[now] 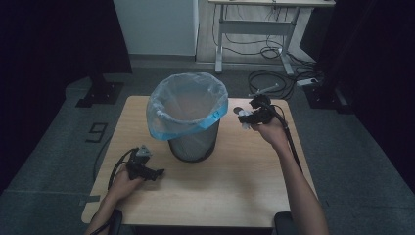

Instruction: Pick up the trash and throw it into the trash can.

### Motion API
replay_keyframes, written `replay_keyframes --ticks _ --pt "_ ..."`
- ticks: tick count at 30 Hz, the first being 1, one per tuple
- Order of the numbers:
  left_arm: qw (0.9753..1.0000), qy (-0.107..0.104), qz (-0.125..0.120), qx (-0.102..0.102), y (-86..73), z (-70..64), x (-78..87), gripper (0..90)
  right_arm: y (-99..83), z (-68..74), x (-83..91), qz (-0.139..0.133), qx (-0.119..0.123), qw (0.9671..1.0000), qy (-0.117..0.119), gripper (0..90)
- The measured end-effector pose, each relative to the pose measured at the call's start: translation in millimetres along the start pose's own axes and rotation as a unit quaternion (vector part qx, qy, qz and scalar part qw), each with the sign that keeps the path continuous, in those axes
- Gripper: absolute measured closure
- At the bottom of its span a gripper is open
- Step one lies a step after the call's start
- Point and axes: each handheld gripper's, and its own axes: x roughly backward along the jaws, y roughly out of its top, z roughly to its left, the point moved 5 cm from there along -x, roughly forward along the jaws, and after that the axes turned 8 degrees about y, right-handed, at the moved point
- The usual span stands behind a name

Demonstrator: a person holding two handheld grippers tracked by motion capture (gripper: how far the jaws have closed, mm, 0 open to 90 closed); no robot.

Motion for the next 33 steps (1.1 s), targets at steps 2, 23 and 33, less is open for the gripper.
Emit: replay_keyframes --ticks 2,23,33 --pt "1.0 0.0 0.0 0.0 0.0 0.0 0.0 0.0 4.8 2.0 2.9 0.001 0.004 1.0 -0.002 66.0" --pt "1.0 0.0 0.001 -0.001 0.0 0.1 0.1 0.0 56.2 21.0 30.3 -0.021 0.014 0.9993 0.026 66.0" --pt "1.0 0.0 0.0 -0.001 -0.1 0.2 0.0 0.0 84.7 36.3 41.5 -0.028 0.032 0.9987 0.03 66.0"
